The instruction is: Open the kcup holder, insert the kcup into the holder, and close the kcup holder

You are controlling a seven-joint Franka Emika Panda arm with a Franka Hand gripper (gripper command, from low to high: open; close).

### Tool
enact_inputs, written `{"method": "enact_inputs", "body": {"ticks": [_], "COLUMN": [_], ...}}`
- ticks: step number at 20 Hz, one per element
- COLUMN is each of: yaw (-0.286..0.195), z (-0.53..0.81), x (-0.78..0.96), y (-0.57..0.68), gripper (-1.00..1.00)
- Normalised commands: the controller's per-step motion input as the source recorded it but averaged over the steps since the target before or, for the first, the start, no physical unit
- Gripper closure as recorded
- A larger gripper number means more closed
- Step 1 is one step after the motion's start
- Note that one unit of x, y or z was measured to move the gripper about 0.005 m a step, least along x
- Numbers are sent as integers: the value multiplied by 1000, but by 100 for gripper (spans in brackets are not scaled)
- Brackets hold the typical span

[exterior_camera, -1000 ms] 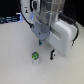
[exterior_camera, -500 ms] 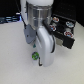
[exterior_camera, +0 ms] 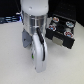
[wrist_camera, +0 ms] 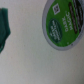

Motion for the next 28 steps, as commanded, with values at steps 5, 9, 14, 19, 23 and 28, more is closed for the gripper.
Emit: {"method": "enact_inputs", "body": {"ticks": [5, 9, 14, 19, 23, 28], "yaw": [1, 0, 0, 0, 0, -25], "z": [6, -151, -250, -318, -276, -15], "x": [-51, -229, -222, -21, 0, 67], "y": [71, 65, 7, 19, 66, 15], "gripper": [-100, -100, -100, -100, -100, -100]}}
